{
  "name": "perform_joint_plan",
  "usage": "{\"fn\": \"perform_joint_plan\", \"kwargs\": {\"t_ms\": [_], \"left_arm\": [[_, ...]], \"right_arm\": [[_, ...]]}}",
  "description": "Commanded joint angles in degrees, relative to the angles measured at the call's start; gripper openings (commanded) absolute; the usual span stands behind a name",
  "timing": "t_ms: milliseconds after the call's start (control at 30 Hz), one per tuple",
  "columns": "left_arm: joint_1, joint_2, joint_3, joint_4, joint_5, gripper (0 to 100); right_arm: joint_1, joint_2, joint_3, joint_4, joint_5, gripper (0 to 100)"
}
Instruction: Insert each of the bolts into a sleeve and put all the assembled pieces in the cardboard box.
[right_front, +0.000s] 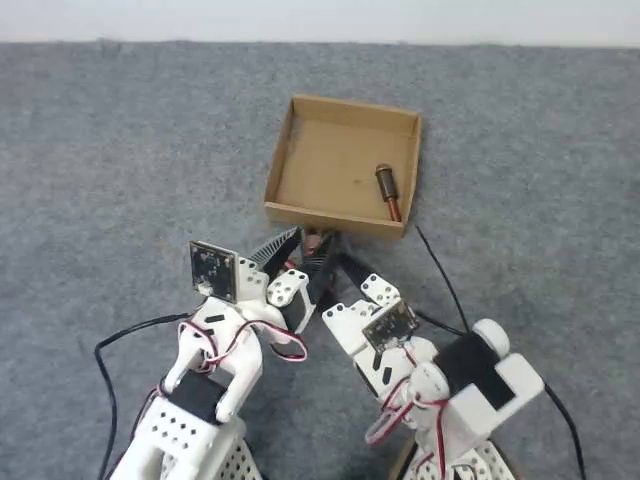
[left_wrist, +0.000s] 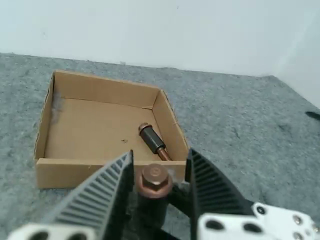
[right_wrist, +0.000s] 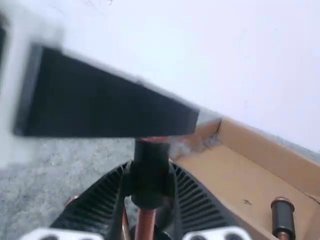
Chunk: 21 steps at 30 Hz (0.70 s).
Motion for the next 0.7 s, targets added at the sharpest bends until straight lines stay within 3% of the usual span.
{"fn": "perform_joint_plan", "kwargs": {"t_ms": [0,433,667], "left_arm": [[-0.5,-1.0,-0.5,0.4,-0.6,16],[-0.7,-1.0,-4.2,0.3,1.5,16],[-8.8,-1.0,-7.9,0.3,2.7,16]], "right_arm": [[0.7,-0.2,1.2,-0.1,-1.0,0.7],[0.7,-0.2,1.2,-0.1,-1.0,0.7],[2.7,-0.2,1.1,-0.2,-1.1,0.7]]}}
